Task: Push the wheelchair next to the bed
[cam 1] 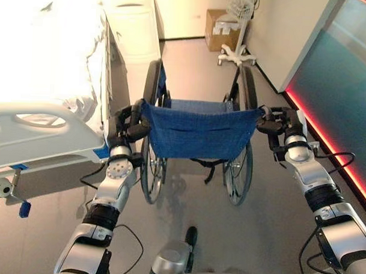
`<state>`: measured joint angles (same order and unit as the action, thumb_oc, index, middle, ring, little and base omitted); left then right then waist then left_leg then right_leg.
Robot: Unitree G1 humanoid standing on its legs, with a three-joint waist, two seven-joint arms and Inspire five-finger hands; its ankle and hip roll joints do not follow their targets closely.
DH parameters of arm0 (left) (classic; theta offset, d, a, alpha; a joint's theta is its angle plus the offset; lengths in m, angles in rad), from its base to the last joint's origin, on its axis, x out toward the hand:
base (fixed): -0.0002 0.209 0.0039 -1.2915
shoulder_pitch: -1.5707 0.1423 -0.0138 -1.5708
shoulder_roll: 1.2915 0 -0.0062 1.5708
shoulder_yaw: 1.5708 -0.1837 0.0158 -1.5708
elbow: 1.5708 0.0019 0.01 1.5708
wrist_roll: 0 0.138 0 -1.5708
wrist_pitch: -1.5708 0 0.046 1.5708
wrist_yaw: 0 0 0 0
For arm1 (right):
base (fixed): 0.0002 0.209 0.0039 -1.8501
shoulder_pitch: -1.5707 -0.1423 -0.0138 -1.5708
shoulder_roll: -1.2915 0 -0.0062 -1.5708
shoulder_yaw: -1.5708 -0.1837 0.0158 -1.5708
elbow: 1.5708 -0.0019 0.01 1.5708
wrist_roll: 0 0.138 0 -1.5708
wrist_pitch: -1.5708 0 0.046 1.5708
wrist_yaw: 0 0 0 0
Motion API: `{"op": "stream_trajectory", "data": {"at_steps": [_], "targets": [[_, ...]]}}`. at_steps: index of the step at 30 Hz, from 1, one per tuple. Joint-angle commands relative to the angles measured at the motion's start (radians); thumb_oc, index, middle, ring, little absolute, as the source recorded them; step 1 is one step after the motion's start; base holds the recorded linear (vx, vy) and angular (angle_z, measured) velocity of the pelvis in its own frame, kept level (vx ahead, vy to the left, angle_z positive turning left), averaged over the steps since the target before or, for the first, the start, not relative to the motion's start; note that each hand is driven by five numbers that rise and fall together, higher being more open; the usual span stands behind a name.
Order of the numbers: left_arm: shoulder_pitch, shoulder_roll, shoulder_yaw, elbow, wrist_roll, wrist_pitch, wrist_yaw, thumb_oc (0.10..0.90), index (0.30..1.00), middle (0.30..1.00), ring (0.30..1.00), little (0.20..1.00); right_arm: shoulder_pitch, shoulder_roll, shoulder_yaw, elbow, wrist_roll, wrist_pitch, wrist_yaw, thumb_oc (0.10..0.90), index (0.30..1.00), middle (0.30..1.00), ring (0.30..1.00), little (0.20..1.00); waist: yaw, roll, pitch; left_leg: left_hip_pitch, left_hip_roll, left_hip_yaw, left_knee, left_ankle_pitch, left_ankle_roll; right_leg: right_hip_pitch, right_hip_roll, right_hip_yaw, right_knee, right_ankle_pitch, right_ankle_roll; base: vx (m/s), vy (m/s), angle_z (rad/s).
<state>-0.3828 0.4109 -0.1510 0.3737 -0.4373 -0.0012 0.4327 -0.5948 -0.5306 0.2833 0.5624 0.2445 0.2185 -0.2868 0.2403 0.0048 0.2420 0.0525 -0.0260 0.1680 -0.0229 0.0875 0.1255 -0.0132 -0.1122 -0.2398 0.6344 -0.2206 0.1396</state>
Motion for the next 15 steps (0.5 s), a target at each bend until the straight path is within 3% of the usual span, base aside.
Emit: {"op": "stream_trajectory", "data": {"at_steps": [1,3,6,8,12,14,15], "targets": [[-0.07,-0.032,-0.185,0.064,0.058,-0.036,-0.175,0.4,0.3,0.3,0.3,0.3,-0.045,-0.042,0.092,-0.04,-0.021,-0.103,0.076,0.4,0.3,0.3,0.3,0.3,-0.089,-0.035,-0.052,-0.051,-0.036,-0.135,0.061,-0.054,-0.063,-0.029,-0.025,0.011,-0.268,0.309,-0.007,0.23,-0.285,0.34],[-0.124,-0.033,-0.217,0.089,0.042,-0.035,-0.182,0.4,0.3,0.3,0.3,0.3,-0.073,-0.04,0.107,-0.01,-0.007,-0.114,0.052,0.4,0.3,0.3,0.3,0.3,-0.134,-0.051,-0.036,-0.012,-0.056,-0.224,0.064,-0.105,-0.061,-0.084,-0.053,0.122,-0.484,0.378,0.006,0.32,-0.346,0.59],[-0.133,-0.039,-0.222,0.101,0.032,-0.044,-0.18,0.4,0.3,0.3,0.3,0.3,-0.064,-0.039,0.097,-0.028,-0.035,-0.105,0.067,0.4,0.3,0.3,0.3,0.3,-0.16,-0.058,-0.037,0.02,-0.062,-0.269,0.068,-0.151,-0.062,-0.106,-0.078,0.175,-0.638,0.445,0.026,0.32,-0.238,0.79],[-0.128,-0.044,-0.215,0.098,0.026,-0.046,-0.177,0.4,0.3,0.3,0.3,0.3,-0.057,-0.034,0.088,-0.063,-0.059,-0.074,0.072,0.4,0.3,0.3,0.3,0.3,-0.166,-0.057,-0.036,0.036,-0.053,-0.274,0.075,-0.169,-0.067,-0.105,-0.088,0.169,-0.686,0.458,0.032,0.33,-0.277,0.55],[-0.112,-0.045,-0.191,0.076,0.029,-0.054,-0.181,0.4,0.3,0.3,0.3,0.3,-0.051,-0.043,0.067,-0.121,-0.087,-0.036,0.085,0.4,0.3,0.3,0.3,0.3,-0.172,-0.077,-0.046,0.024,-0.032,-0.277,0.133,-0.211,-0.081,-0.088,-0.081,0.193,-0.647,0.43,0.035,0.28,-0.384,0.63],[-0.101,-0.054,-0.184,0.076,0.017,-0.057,-0.185,0.4,0.3,0.3,0.3,0.3,-0.062,-0.064,0.058,-0.117,-0.081,-0.033,0.109,0.4,0.3,0.3,0.3,0.3,-0.176,-0.084,-0.054,0.017,-0.007,-0.285,0.17,-0.219,-0.094,-0.082,-0.066,0.181,-0.585,0.383,0.026,0.27,-0.347,0.51],[-0.086,-0.06,-0.185,0.074,0.005,-0.059,-0.171,0.4,0.3,0.3,0.3,0.3,-0.066,-0.078,0.061,-0.131,-0.098,-0.032,0.144,0.4,0.3,0.3,0.3,0.3,-0.181,-0.088,-0.058,0.042,0.033,-0.278,0.185,-0.222,-0.115,-0.086,-0.056,0.149,-0.523,0.344,0.013,0.35,-0.353,0.27]]}}
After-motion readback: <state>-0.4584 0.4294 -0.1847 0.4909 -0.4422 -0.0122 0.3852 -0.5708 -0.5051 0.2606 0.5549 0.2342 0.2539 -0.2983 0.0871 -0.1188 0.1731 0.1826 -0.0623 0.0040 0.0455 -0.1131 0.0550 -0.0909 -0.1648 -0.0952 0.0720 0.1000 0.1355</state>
